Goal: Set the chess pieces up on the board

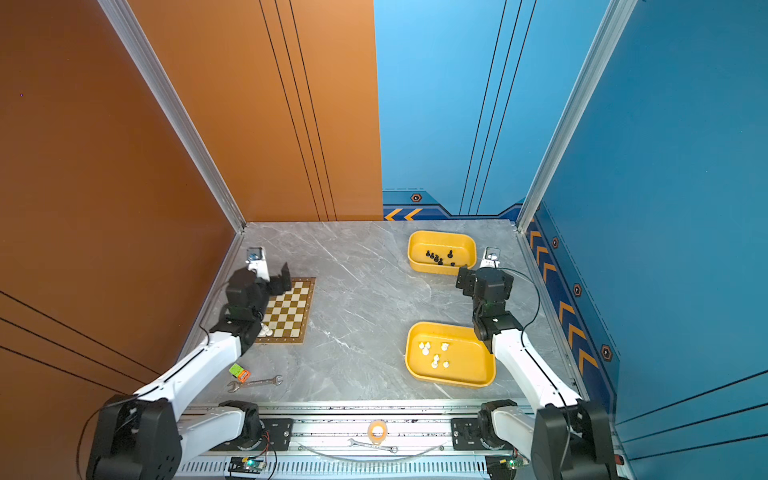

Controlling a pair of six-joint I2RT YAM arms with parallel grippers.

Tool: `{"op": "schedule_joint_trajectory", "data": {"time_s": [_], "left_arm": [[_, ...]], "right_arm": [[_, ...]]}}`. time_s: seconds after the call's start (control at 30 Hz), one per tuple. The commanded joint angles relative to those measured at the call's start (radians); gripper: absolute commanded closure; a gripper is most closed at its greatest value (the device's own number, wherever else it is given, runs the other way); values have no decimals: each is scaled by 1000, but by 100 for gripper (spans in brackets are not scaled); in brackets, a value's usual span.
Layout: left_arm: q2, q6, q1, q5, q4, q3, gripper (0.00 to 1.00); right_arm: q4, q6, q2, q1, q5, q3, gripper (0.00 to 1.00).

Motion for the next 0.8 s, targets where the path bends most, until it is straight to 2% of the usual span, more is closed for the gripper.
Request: {"op": "schedule_joint_trajectory", "data": {"time_s": [0.0, 0.03, 0.13, 0.2, 0.27, 0.37, 0.4, 0.47, 0.53, 0.77], "left_arm": [[8, -142, 126, 21, -401, 154, 2], [26, -181, 175, 47, -460, 199, 1], [99, -312, 299, 121, -589, 317, 12], [147, -395, 375, 194, -633, 373, 25], [193, -442, 428, 267, -652, 391, 46], [245, -484, 458, 293, -689, 407, 70], [263, -488, 464, 295, -701, 414, 73], [304, -487, 474, 310, -740, 433, 78], [351, -491, 481, 319, -780, 455, 79], [496, -527, 553, 453, -823, 463, 80]], "right_arm": [[-286, 53, -62, 78, 96, 44, 0], [-310, 51, -72, 109, 117, 62, 0], [-403, 52, -69, 219, 187, 149, 0], [-434, 57, -62, 281, 221, 192, 0], [-439, 61, -60, 333, 232, 219, 0], [-438, 72, -50, 391, 235, 258, 0], [-446, 75, -43, 404, 231, 271, 0], [-461, 83, -26, 426, 226, 299, 0], [-470, 84, -7, 438, 212, 315, 0], [-437, 104, 32, 457, 160, 308, 0]]}}
